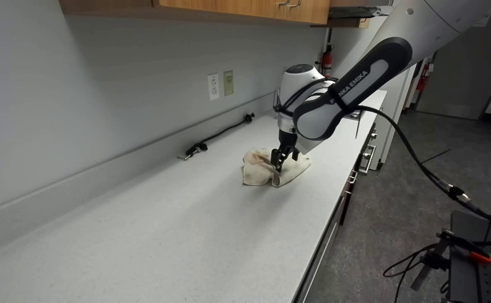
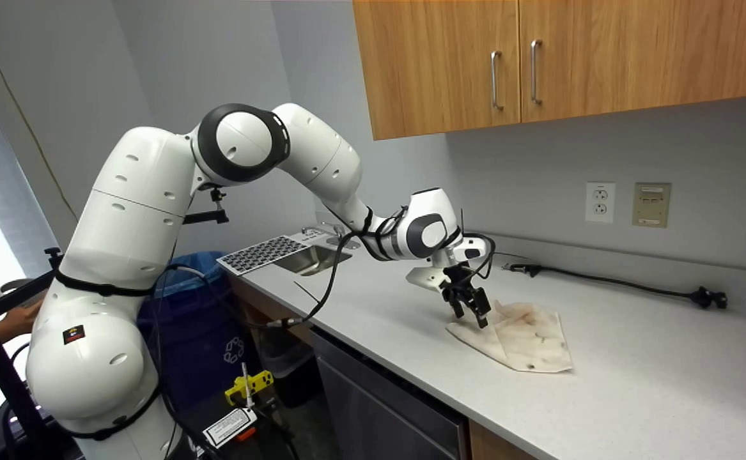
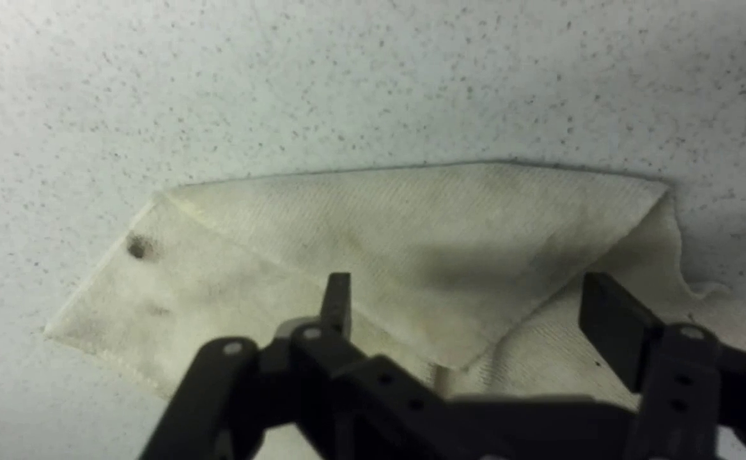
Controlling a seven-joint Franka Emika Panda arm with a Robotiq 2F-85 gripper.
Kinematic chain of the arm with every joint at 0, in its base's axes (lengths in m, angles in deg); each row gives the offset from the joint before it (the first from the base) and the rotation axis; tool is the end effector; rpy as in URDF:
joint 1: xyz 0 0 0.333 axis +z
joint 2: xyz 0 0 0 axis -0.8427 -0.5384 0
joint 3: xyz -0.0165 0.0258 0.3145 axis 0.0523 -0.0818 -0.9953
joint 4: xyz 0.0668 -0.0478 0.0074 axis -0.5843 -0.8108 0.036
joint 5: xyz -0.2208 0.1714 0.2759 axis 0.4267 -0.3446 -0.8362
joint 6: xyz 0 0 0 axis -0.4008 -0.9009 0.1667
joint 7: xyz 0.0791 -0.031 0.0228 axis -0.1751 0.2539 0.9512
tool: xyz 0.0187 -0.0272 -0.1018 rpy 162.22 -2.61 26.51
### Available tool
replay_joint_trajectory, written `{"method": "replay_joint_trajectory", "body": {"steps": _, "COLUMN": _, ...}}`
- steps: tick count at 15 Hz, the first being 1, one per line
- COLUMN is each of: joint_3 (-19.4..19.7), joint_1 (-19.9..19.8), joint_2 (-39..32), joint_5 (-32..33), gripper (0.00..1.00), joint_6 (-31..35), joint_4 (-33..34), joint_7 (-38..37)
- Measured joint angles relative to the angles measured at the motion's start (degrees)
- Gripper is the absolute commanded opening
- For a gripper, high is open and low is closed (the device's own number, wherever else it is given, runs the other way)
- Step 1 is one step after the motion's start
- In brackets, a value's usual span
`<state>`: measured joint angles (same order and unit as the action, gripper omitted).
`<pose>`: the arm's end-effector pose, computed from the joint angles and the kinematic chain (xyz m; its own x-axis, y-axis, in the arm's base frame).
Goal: Unfold the table cloth.
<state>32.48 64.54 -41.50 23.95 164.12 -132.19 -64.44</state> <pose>0.6630 -0.0294 0.2096 0.9770 -0.1347 0.1652 -0.1644 -0.9695 0.1819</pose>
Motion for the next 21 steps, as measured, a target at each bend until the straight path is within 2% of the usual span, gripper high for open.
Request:
{"method": "replay_joint_trajectory", "body": {"steps": 9, "joint_3": 0.7, "joint_1": 1.2, "joint_2": -0.8, "joint_5": 0.0, "gripper": 1.0, "joint_6": 0.0, "joint_4": 0.0, "joint_7": -5.7}}
{"method": "replay_joint_trajectory", "body": {"steps": 21, "joint_3": 1.9, "joint_1": 2.9, "joint_2": -3.6, "joint_5": 0.0, "gripper": 1.0, "joint_6": 0.2, "joint_4": 1.3, "joint_7": -9.5}}
